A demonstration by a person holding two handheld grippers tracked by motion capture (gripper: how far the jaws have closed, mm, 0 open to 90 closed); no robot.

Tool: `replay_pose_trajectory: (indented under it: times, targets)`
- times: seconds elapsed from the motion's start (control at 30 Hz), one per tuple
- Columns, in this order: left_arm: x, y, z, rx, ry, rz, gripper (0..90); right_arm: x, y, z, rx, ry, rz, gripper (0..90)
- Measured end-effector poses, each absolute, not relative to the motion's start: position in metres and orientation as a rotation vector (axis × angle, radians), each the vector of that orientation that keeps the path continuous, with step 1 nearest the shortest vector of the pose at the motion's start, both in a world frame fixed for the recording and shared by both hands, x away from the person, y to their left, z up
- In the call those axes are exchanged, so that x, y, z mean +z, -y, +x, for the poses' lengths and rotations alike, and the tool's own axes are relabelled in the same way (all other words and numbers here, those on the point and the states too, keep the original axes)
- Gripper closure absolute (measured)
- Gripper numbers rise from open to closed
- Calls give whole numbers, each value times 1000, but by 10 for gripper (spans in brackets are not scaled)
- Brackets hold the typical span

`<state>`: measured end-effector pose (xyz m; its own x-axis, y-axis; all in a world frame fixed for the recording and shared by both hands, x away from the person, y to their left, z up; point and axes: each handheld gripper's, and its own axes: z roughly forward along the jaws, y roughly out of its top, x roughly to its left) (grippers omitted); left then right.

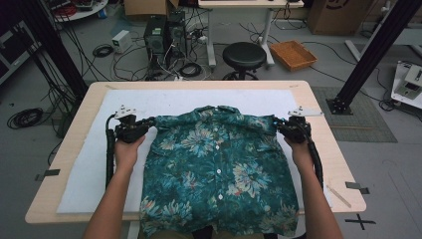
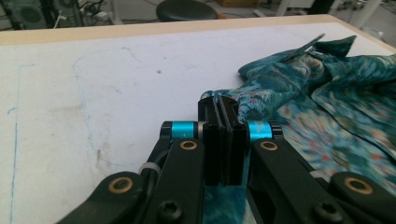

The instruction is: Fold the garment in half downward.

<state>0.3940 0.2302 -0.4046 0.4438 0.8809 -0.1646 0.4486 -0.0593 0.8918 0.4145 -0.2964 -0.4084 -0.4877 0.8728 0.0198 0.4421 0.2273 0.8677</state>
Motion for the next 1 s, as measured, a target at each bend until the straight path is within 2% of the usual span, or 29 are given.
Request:
replay_pose_trajectory:
  times: [0.3,0.67,1.0]
  targets:
    - [-407,-241,348,469,-1083,1679,885,-413,317,364,1252,-2019,1183,886]
    - [-431,-248,305,393,-1065,1755,885,-418,324,314,1192,-2106,1146,885]
    - [-440,-253,288,342,-1057,1813,884,-429,328,293,1127,-2180,1169,883]
